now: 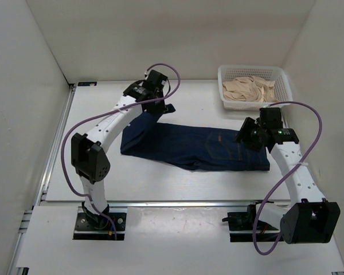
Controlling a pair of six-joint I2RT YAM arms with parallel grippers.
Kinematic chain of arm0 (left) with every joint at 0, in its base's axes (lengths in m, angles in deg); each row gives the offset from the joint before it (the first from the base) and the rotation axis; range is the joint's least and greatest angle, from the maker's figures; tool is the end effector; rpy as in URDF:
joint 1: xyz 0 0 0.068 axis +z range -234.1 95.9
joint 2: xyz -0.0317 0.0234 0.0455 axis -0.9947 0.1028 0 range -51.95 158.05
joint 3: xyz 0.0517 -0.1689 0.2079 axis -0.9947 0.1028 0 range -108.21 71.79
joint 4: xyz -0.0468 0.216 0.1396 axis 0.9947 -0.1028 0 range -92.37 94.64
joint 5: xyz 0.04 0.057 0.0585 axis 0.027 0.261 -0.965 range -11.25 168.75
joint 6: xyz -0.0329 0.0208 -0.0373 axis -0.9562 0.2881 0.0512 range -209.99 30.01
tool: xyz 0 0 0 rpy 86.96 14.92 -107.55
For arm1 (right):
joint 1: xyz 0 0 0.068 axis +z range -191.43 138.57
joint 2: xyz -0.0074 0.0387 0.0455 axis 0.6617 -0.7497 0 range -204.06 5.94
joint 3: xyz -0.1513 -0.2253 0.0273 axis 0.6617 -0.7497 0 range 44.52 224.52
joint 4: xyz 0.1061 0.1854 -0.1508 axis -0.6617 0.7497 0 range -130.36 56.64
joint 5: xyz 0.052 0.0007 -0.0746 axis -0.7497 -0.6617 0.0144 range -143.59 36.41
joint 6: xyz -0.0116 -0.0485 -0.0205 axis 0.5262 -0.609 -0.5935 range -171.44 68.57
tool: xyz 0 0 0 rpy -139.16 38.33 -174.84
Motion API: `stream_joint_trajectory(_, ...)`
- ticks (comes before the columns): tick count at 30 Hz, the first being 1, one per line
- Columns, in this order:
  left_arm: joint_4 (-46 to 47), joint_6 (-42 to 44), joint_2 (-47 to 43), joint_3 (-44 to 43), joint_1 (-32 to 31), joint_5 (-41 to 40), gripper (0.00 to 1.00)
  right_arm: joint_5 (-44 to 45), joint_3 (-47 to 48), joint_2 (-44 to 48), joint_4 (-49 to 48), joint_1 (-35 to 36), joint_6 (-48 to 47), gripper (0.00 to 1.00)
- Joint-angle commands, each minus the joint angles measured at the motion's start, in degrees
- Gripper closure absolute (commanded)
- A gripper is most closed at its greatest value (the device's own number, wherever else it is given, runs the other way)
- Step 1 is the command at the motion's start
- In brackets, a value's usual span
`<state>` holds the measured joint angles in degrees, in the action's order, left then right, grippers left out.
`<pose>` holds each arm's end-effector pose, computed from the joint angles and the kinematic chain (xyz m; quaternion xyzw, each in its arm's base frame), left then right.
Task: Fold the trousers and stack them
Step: Fold the trousers
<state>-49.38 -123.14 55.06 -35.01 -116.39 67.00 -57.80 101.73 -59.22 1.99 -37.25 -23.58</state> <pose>0.3471 -0.2108 0.3368 -0.0385 0.9464 -0.0832 0.3098 0.2293 0.0194 0.2942 0.1806 0.9225 0.1268 0.3166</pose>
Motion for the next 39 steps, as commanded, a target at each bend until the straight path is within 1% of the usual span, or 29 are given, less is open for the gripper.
stream_joint_trajectory(1,1.2,-4.6,1.4,-0.3,-3.1,-0.6,0.9,0.6,-0.2,1.8,0.0,-0.1,-1.1,0.39)
stream_joint_trajectory(6,1.7,-5.6,4.3,-1.5,-6.5,-0.6,0.9,1.1,-1.2,2.3,0.0,-0.1,-1.1,0.39)
stream_joint_trajectory(13,3.1,-11.8,7.1,0.5,-10.8,-3.1,0.9,1.1,-1.8,2.9,0.0,-0.7,-1.1,0.4)
stream_joint_trajectory(15,3.1,-12.6,8.3,0.5,-12.3,-1.9,0.9,0.6,-1.8,2.3,0.0,-0.7,-1.1,0.4)
stream_joint_trajectory(16,3.1,-12.6,9.6,0.5,-12.4,-0.4,0.76,0.6,-1.8,2.3,0.0,-0.7,-1.1,0.4)
stream_joint_trajectory(17,3.1,-12.6,10.2,0.5,-13.1,1.3,0.54,0.6,-1.8,2.3,0.0,-0.7,-1.1,0.4)
stream_joint_trajectory(18,3.1,-11.9,10.2,1.3,-13.1,2.8,0.29,0.6,-1.8,2.8,0.0,-0.7,-1.6,0.4)
stream_joint_trajectory(19,3.1,-11.9,10.2,3.3,-13.7,4.3,0.12,1.2,-1.8,2.9,0.0,-0.7,-1.6,0.4)
stream_joint_trajectory(20,3.1,-11.1,9.5,4.3,-13.7,4.4,0.0,1.2,-1.8,2.9,0.0,-0.7,-1.6,0.4)
stream_joint_trajectory(22,2.4,-9.8,7.4,5.7,-12.6,2.6,0.0,1.7,-1.8,2.9,0.0,-0.7,-2.1,0.4)
stream_joint_trajectory(24,1.6,-8.9,2.7,6.4,-11.0,1.3,0.0,1.7,-1.8,2.9,0.0,-0.7,-2.1,0.4)
stream_joint_trajectory(26,0.9,-7.2,-2.4,7.0,-7.0,-0.1,0.04,1.1,-1.8,2.9,0.0,-0.7,-2.1,0.4)
stream_joint_trajectory(27,0.9,-6.6,-4.0,8.0,-5.3,-1.1,0.07,0.5,-1.8,2.9,0.0,-0.7,-2.1,0.4)
stream_joint_trajectory(28,0.9,-6.0,-5.5,8.7,-2.0,-1.1,0.16,0.5,-1.8,2.9,0.0,-0.7,-2.1,0.4)
stream_joint_trajectory(29,0.9,-4.4,-7.6,10.0,-0.2,-2.7,0.23,0.0,-1.8,2.9,-0.5,-0.7,-2.1,0.4)
stream_joint_trajectory(31,0.4,-3.0,-8.8,11.6,3.3,-2.7,0.35,-0.6,-1.8,2.9,-0.5,-0.7,-2.1,0.4)
stream_joint_trajectory(32,0.4,-1.7,-8.8,13.5,6.3,-2.7,0.38,-0.6,-1.8,2.9,-0.5,-0.7,-2.1,0.4)
stream_joint_trajectory(34,0.9,-0.9,-9.4,16.0,9.0,-2.7,0.38,-0.6,-1.8,2.9,-0.5,-0.7,-2.1,0.4)
stream_joint_trajectory(35,1.5,-0.2,-9.4,17.1,11.4,-1.4,0.34,-0.6,-1.8,2.9,-0.5,-0.7,-2.1,0.4)
stream_joint_trajectory(36,2.2,1.1,-7.9,19.2,12.8,0.1,0.22,-0.6,-1.8,2.9,-0.5,-0.7,-2.1,0.4)
stream_joint_trajectory(37,3.1,2.3,-6.7,20.0,13.8,1.5,0.16,-0.6,-1.8,2.9,-0.5,-0.7,-2.1,0.4)
stream_joint_trajectory(38,3.7,3.1,-5.2,20.6,14.7,1.6,0.11,-0.6,-1.8,2.9,-0.5,-0.7,-2.1,0.4)
stream_joint_trajectory(39,3.7,4.7,-1.5,20.6,15.9,1.6,0.11,-1.2,-2.3,2.9,-0.5,-0.7,-2.1,0.4)
